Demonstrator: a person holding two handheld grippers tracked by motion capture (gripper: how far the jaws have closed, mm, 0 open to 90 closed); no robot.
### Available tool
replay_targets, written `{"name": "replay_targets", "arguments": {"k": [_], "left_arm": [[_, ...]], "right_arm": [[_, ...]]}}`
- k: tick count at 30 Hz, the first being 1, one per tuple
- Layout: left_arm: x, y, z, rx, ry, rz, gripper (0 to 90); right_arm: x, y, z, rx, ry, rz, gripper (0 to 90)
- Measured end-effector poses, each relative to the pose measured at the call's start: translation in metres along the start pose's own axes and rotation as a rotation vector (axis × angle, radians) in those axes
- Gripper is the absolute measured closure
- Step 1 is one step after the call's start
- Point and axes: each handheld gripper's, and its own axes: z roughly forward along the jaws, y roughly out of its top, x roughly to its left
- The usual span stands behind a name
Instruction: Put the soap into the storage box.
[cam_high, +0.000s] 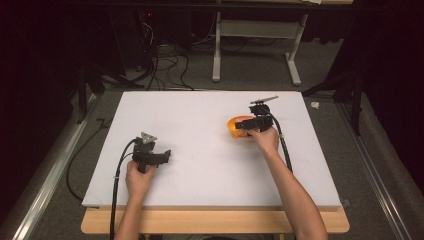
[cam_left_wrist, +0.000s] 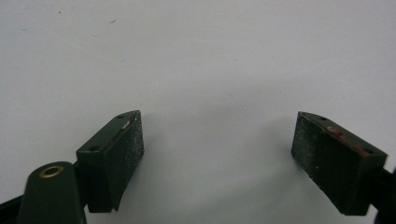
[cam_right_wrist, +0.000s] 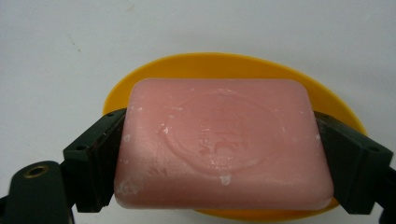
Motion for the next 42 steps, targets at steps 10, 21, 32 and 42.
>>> {"name": "replay_targets", "arguments": {"k": [10,21,32,42], "left_arm": [[0.000,0.000,0.000,0.000,0.000,0.000,17.2],[0.000,0.000,0.000,0.000,0.000,0.000,17.2],[0.000,0.000,0.000,0.000,0.000,0.000,17.2],[0.000,0.000,0.000,0.000,0.000,0.000,17.2]], "right_arm": [[-0.001,0.002,0.004,0.023,-0.005,0.036,13.5],[0.001,0.004,-0.004,-0.024,-0.011,0.027,12.6],[0.001,0.004,-0.016,-0.055,0.000,0.012,12.3],[0.004,0.002,-0.040,-0.112,0.028,-0.020,12.4]]}}
